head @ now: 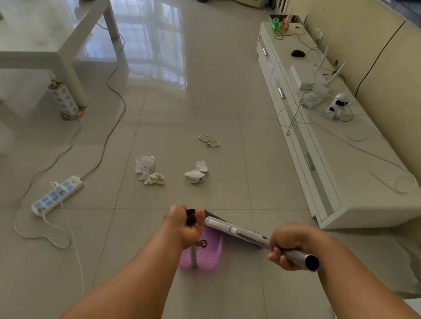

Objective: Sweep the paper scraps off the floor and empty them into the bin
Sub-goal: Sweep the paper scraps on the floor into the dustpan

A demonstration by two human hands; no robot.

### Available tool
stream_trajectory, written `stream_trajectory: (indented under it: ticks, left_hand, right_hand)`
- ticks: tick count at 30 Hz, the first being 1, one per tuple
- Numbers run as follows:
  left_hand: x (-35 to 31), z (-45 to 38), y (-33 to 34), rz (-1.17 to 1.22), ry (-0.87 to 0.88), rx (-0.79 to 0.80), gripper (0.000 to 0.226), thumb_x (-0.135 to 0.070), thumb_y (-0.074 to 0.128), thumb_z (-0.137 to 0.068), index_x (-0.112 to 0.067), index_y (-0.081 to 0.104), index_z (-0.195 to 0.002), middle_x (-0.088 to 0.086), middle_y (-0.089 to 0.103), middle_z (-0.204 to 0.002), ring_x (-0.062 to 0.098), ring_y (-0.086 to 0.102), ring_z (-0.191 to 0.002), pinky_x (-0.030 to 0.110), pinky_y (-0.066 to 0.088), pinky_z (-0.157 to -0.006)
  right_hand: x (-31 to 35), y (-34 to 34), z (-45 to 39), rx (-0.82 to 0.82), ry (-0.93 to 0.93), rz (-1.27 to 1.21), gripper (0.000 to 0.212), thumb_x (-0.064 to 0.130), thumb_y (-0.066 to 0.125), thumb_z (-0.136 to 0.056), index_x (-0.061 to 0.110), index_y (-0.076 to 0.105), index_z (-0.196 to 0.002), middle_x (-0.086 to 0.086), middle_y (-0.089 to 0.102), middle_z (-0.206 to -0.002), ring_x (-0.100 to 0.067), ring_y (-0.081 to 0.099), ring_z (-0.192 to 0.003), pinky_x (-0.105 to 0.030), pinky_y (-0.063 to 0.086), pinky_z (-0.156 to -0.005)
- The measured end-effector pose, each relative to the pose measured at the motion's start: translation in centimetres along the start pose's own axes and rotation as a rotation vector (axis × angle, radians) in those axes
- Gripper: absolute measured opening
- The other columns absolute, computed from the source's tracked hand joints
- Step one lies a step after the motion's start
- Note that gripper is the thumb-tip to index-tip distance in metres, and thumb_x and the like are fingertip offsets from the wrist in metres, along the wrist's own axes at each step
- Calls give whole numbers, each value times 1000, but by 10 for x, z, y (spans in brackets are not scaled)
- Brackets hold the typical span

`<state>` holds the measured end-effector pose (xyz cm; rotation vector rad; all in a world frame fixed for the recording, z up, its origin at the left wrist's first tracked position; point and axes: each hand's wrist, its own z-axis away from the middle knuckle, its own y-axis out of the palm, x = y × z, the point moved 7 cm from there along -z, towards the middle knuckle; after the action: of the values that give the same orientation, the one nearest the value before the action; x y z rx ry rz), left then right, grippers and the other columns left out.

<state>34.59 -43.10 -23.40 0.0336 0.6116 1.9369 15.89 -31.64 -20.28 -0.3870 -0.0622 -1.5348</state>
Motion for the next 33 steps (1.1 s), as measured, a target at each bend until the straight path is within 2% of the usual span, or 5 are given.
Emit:
stream_trajectory:
  ticks: [3, 15, 20, 27, 33]
  left_hand:
    - [9, 2, -14, -166, -47, -11, 30, -11, 18, -97, -8, 32, -71, 5, 32, -35, 9, 29, -19, 11, 24, -23]
    - [-10, 73, -125, -639, -37, -132, 23, -5, 21, -93, -6, 36, -75, 5, 37, -35, 8, 31, -20, 9, 27, -24]
    - [-21, 84, -152, -729, -27, -172, 20, -4, 23, -91, -6, 37, -76, 6, 39, -44, 8, 32, -22, 11, 28, -24]
    - [-14, 69, -162, -675, -53, -163, 18, -8, 25, -93, -5, 39, -82, 8, 40, -61, 11, 39, -23, 13, 35, -26]
    - [-19, 65, -175, -389, -28, -109, 18, -7, 23, -94, 1, 39, -95, 18, 42, -83, 18, 46, -24, 17, 42, -28]
  right_hand:
    - [-8, 0, 26, 31, 21, -8, 15, 0, 36, -90, -6, 50, -93, -7, 49, -47, -8, 43, -29, -14, 39, -30]
    - [-23, 53, 49, 2, -97, -243, 19, -1, 30, -91, -4, 49, -87, -6, 43, -60, -5, 40, -23, -11, 37, -27]
    - [-25, 81, 35, -59, -120, -205, 19, 0, 30, -90, 0, 49, -85, -6, 44, -59, -5, 40, -23, -11, 37, -28]
    - [-37, 111, 37, -38, -75, 60, 16, -1, 33, -87, 0, 48, -87, -6, 51, -43, -7, 46, -27, -13, 39, -32]
    - [-40, 97, 65, 66, -8, 39, 18, 2, 35, -90, -4, 50, -98, -11, 55, -59, -7, 48, -29, -14, 40, -31]
